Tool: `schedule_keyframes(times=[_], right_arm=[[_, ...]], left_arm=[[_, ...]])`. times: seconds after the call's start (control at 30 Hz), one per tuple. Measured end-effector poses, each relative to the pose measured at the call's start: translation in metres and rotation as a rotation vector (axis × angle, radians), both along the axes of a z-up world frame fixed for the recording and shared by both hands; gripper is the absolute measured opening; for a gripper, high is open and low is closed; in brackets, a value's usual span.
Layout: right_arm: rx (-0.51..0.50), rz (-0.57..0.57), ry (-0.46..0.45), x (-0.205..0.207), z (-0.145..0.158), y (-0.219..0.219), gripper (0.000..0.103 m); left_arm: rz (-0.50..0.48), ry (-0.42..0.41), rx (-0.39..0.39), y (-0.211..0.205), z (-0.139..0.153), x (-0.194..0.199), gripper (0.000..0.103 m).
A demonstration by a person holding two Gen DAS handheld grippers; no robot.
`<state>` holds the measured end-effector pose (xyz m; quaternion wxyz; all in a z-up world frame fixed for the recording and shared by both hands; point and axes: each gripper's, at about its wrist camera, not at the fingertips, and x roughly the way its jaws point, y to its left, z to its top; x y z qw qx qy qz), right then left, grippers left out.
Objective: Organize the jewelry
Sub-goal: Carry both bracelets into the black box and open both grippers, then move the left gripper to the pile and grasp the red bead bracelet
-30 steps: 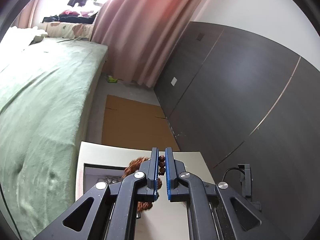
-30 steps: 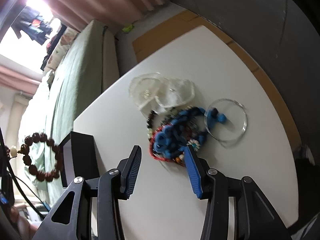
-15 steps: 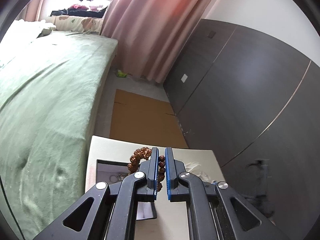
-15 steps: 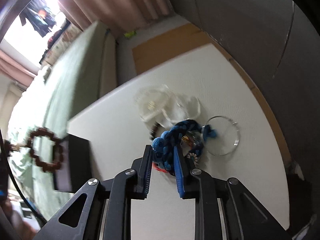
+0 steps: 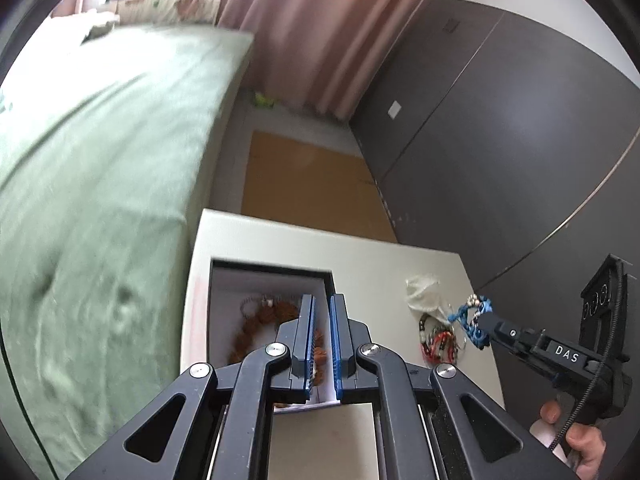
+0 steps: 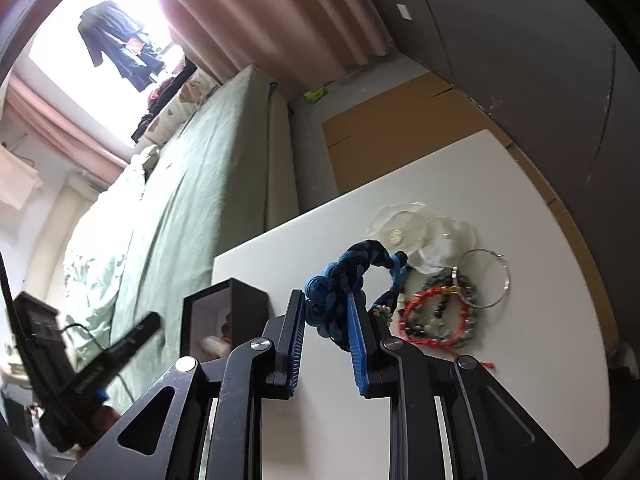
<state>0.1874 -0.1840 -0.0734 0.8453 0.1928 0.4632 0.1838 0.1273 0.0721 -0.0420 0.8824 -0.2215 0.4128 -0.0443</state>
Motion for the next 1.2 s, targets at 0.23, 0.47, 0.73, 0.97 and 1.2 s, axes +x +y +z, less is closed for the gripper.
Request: schedule_keyframes(times=[0.23,0.47,0.73,0.97,1.2], right_arm=[[0.072,0.064,-0.062,-0.015,0.011,0.019,0.022],[0.153,0.166,-0.112,-0.024,0.020,0.059,0.022],[0.213,0.255,-0.100,-0.023,0.007,0.104,0.028],[0.220,0.228,-0.045,-0.013,-0.008,0.100,0.054],[0.213,0.147,-0.052,-0.016,-0.003,0.064,0.054]], left_arm=[[0.045,0.004,-0.035,0.018,0.001,-0.005,0.012],[0.115,-0.046,-0.051,0.038,0.014,-0.018,0.059],[0.181,-0.048,-0.076,0.068,0.017,-0.028,0.059],[0.207,-0.050,-0.086,0.080,0.018,-0.033,0.059],[0.174,-0.051,-0.064,0.066,0.019,-0.032,0.059]])
